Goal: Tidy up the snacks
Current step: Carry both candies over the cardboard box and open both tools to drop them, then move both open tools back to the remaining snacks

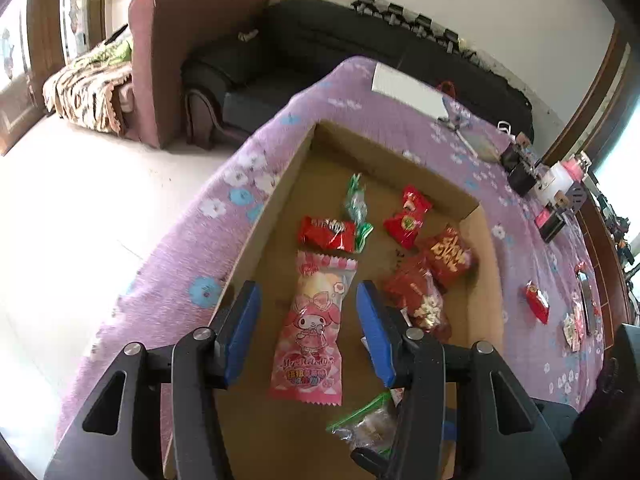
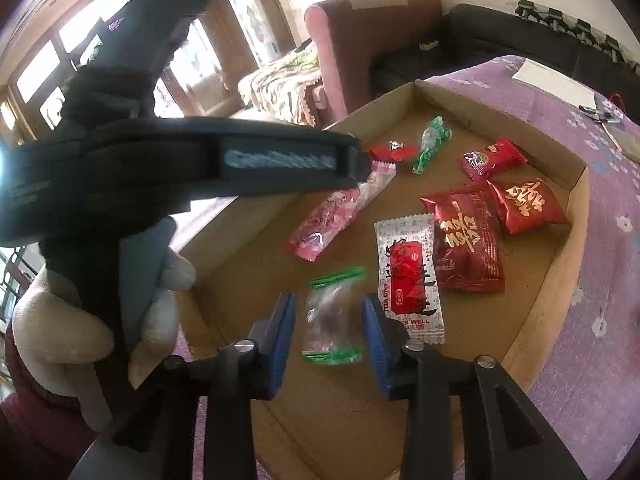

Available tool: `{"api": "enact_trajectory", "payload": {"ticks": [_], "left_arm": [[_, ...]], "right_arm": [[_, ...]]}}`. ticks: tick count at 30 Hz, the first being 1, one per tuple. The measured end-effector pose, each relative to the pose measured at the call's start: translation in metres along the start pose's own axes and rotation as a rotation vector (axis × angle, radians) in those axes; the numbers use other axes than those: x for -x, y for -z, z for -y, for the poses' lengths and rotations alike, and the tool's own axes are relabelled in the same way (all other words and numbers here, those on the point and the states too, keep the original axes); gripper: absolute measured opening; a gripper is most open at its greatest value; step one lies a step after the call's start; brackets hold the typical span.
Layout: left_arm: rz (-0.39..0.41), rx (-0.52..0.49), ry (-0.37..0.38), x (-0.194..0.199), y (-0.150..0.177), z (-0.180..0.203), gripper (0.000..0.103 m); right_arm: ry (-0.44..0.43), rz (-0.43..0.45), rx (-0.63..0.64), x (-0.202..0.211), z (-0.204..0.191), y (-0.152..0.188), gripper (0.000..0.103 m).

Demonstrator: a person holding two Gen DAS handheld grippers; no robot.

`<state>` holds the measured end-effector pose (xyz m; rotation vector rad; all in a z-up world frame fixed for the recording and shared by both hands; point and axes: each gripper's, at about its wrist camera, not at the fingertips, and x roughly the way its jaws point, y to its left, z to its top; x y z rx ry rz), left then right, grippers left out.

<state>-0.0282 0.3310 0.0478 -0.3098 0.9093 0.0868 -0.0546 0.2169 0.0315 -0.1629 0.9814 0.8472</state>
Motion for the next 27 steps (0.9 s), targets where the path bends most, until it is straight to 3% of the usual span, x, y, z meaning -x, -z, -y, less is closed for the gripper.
{"api": "enact_trajectory", "payload": {"ticks": [5, 10, 13, 19, 27], "left_arm": [[0.080, -0.009, -0.012, 0.029, 0.002, 0.009, 0.049], [0.133, -0.023, 0.041, 0.058, 0.010, 0.032, 0.049], [0.147, -0.047, 0.086, 0.071, 0.017, 0.054, 0.058], [0.111, -0.145, 0.175, 0.074, 0.034, 0.107, 0.061], [0.013, -0.217, 0.252, 0.053, 0.056, 0.167, 0.061]], "right_arm": [[-0.006, 0.038, 0.000, 0.017, -0.001, 0.004, 0.041], [-0.006, 0.108, -0.009, 0.054, 0.001, 0.019, 0.043], [0.012, 0.152, -0.039, 0.076, 0.016, 0.028, 0.045], [0.091, 0.206, -0.148, 0.120, 0.075, 0.063, 0.046], [0.286, 0.270, -0.399, 0.201, 0.191, 0.133, 0.046]]}}
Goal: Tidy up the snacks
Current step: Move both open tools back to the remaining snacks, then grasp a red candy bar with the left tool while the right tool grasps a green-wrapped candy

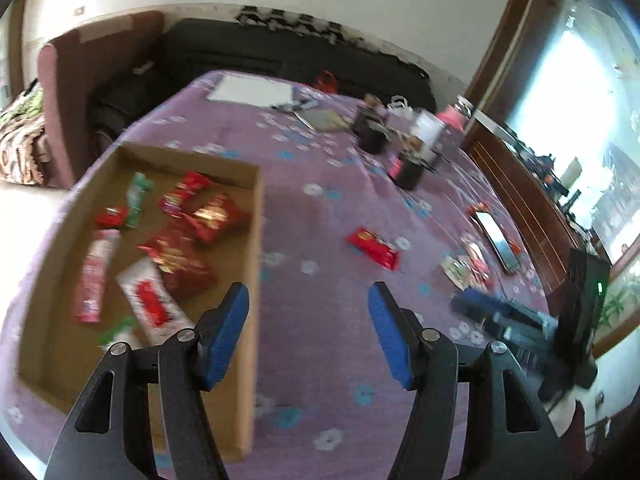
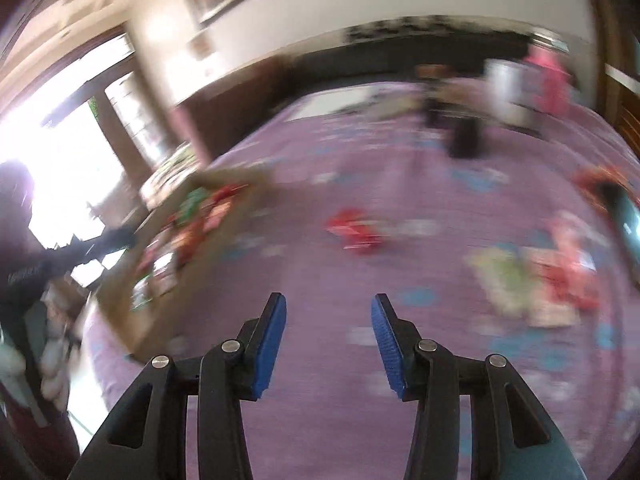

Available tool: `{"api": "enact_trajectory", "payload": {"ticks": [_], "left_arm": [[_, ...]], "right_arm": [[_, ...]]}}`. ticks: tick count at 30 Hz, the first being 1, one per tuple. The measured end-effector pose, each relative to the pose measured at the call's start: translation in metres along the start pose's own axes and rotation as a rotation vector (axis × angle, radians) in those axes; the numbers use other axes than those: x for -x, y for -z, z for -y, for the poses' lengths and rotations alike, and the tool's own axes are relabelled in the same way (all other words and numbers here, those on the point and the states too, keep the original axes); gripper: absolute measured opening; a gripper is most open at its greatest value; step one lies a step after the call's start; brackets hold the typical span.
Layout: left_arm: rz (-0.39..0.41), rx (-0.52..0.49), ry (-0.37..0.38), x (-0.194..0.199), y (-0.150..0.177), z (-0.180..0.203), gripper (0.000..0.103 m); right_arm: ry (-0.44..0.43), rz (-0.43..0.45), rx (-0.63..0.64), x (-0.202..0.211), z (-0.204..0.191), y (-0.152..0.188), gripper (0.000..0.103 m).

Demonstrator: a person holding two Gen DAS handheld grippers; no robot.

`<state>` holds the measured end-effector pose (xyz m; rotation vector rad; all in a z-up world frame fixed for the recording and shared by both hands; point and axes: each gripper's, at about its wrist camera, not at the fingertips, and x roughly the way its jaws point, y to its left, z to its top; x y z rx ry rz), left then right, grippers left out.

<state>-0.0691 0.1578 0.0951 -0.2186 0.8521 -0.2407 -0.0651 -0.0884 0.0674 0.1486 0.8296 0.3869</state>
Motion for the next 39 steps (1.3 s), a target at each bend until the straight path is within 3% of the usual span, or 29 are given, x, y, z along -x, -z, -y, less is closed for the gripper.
{"api": "enact_trajectory", "payload": {"ticks": [4, 8, 12, 18, 21, 22, 23, 27, 32, 35, 39], "left_arm": [[-0.054, -0.009, 0.031, -0.026, -0.001, 0.024, 0.061], [-0.125, 0.023, 0.070, -0.056, -0.002, 0.038, 0.061], [-0.198, 0.093, 0.106, -0.089, -0.005, 0.041, 0.061], [-0.237, 0.125, 0.079, -0.121, -0.011, 0.047, 0.061], [-0.245, 0.136, 0.068, -0.140, -0.019, 0.051, 0.061], [-0.242, 0.136, 0.059, -0.145, -0.021, 0.053, 0.061], [-0.234, 0.129, 0.051, -0.151, -0.023, 0.056, 0.061], [-0.209, 0.062, 0.005, -0.166, -0.030, 0.071, 0.061], [-0.184, -0.099, -0.091, -0.176, -0.025, 0.097, 0.060], [-0.162, -0.180, -0.129, -0.175, -0.018, 0.107, 0.026], [-0.161, -0.176, -0.093, -0.169, -0.016, 0.106, 0.019]], "right_arm": [[0.072, 0.044, -0.110, 0.011, 0.061, -0.010, 0.048], [0.071, 0.052, -0.168, 0.003, 0.099, -0.021, 0.049], [0.058, 0.022, -0.157, -0.020, 0.111, -0.031, 0.049], [0.061, -0.044, -0.070, -0.049, 0.100, -0.027, 0.048], [0.106, -0.071, -0.016, -0.056, 0.092, -0.021, 0.042], [0.125, -0.074, -0.006, -0.057, 0.091, -0.020, 0.031], [0.145, -0.074, 0.004, -0.057, 0.089, -0.018, 0.024], [0.115, -0.078, -0.032, -0.053, 0.096, -0.016, 0.024], [0.113, -0.078, -0.032, -0.050, 0.097, -0.014, 0.024], [0.117, -0.075, -0.027, -0.048, 0.095, -0.012, 0.024], [0.126, -0.066, -0.031, -0.046, 0.093, -0.010, 0.023]]}}
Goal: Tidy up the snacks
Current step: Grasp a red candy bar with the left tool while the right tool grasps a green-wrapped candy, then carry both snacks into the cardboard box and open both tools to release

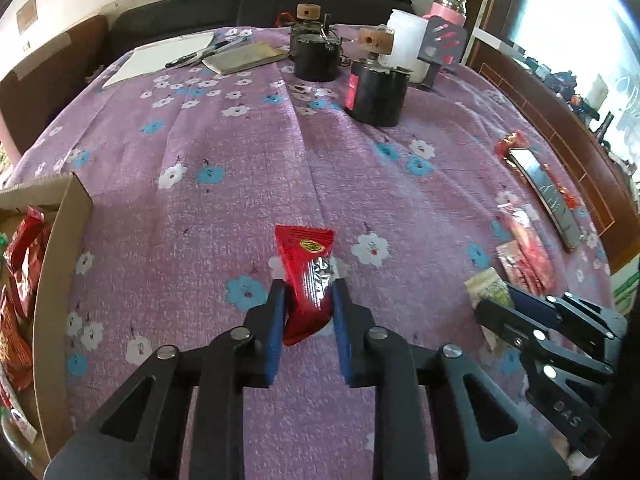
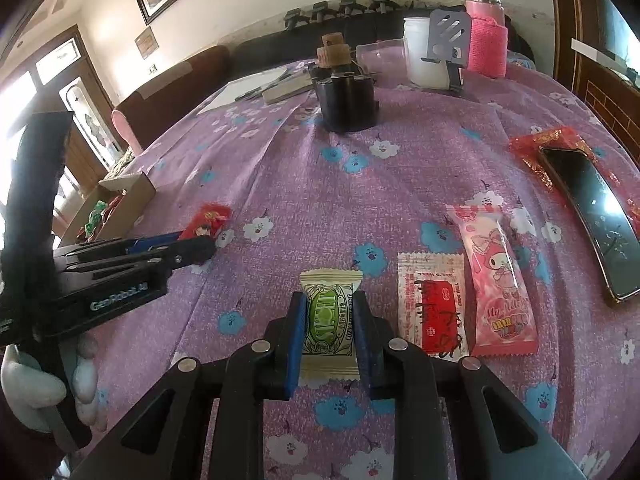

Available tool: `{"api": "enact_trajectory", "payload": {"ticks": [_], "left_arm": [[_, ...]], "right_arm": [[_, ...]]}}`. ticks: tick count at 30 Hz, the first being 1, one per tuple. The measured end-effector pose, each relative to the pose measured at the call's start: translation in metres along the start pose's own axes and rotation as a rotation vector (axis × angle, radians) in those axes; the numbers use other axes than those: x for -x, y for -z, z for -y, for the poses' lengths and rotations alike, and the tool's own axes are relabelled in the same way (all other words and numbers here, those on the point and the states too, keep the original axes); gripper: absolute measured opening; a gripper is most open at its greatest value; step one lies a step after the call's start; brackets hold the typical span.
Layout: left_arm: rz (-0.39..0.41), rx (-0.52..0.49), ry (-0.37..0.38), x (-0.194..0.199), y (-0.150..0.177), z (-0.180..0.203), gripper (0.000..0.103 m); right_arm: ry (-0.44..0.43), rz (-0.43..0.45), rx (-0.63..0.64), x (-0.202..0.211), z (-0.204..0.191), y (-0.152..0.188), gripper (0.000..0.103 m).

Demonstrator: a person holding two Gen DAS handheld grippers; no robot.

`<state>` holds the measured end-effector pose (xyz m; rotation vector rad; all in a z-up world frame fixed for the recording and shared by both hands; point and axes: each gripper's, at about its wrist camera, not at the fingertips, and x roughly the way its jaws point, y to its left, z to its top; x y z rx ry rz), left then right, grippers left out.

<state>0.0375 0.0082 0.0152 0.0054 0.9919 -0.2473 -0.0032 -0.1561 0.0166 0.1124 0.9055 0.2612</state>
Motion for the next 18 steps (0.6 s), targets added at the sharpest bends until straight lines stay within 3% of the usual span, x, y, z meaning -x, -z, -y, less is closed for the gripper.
{"api": "enact_trajectory", "payload": {"ticks": [7, 11, 14, 18], "left_arm": [[0.039, 0.038, 0.061, 0.029, 0.007, -0.009, 0.019], [0.086, 0.067, 0.103, 0.066, 0.021, -0.025, 0.019], [0.127, 0.089, 0.099, 0.093, 0.035, -0.045, 0.019], [0.182, 0.164, 0.035, 0.131, 0.061, -0.096, 0.020]], "right_arm": [[-0.014, 0.045, -0.025, 0.009, 0.003, 0.001, 0.022], [-0.035, 0.065, -0.026, 0.013, 0.000, 0.001, 0.022], [-0.047, 0.067, -0.025, 0.013, -0.002, 0.002, 0.022], [-0.046, 0.075, -0.018, 0.013, -0.006, 0.004, 0.022]]}}
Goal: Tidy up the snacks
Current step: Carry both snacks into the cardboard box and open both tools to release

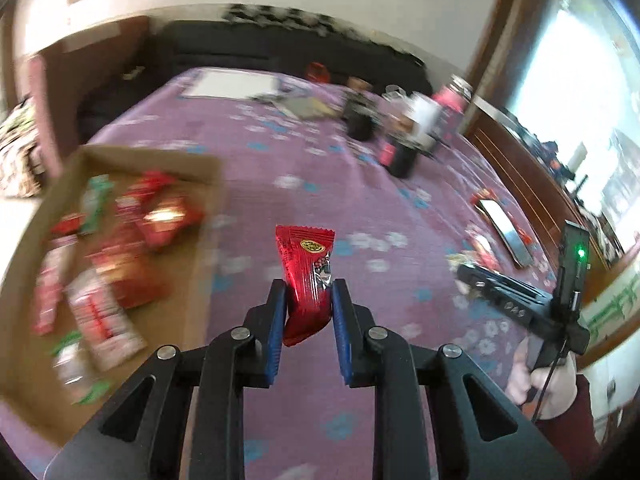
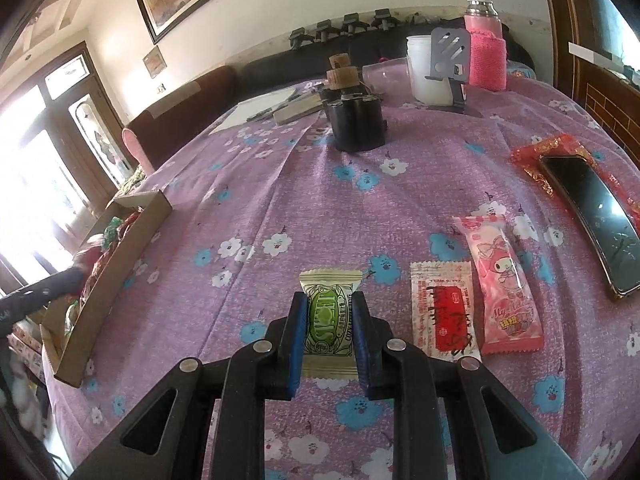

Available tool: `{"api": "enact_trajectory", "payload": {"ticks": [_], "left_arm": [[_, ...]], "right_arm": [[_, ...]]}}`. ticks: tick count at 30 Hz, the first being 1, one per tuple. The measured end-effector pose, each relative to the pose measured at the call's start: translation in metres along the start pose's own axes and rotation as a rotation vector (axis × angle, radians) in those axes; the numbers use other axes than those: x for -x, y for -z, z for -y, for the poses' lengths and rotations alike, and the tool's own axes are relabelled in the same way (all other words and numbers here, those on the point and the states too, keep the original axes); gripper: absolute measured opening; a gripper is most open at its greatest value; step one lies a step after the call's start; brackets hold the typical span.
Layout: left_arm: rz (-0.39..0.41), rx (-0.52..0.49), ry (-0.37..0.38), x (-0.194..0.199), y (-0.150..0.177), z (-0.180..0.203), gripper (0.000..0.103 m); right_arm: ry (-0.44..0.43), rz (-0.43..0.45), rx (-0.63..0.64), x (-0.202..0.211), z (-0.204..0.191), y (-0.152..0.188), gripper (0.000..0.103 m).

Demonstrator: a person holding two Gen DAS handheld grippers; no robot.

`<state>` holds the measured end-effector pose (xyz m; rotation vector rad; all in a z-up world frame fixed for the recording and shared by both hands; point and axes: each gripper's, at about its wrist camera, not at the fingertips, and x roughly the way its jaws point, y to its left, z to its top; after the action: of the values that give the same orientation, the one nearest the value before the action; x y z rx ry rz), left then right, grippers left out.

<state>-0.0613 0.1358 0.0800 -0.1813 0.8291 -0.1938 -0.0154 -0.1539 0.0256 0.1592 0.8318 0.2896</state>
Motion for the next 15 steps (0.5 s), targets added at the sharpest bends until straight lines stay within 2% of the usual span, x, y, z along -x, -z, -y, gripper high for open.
{"api": "enact_trajectory", "payload": {"ticks": [7, 9, 11, 15], "left_arm": [[0.044, 0.145, -0.127, 0.047, 0.025, -0.094, 0.020], [0.046, 0.175, -0.151, 0.051, 0.031, -0.114, 0.020], [0.039, 0.198, -0.169, 0.050, 0.035, -0.129, 0.020], [0.019, 0.231, -0.189, 0.041, 0.038, -0.151, 0.020]], "right_arm": [[-0.004, -0.009, 0.020, 0.001, -0.024, 0.002, 0.022], [-0.040, -0.016, 0.021, 0.003, -0.040, 0.002, 0.022], [-0.085, -0.022, 0.034, 0.005, -0.063, 0.002, 0.022], [-0.158, -0.033, 0.148, 0.007, -0.133, 0.001, 0.022]]}}
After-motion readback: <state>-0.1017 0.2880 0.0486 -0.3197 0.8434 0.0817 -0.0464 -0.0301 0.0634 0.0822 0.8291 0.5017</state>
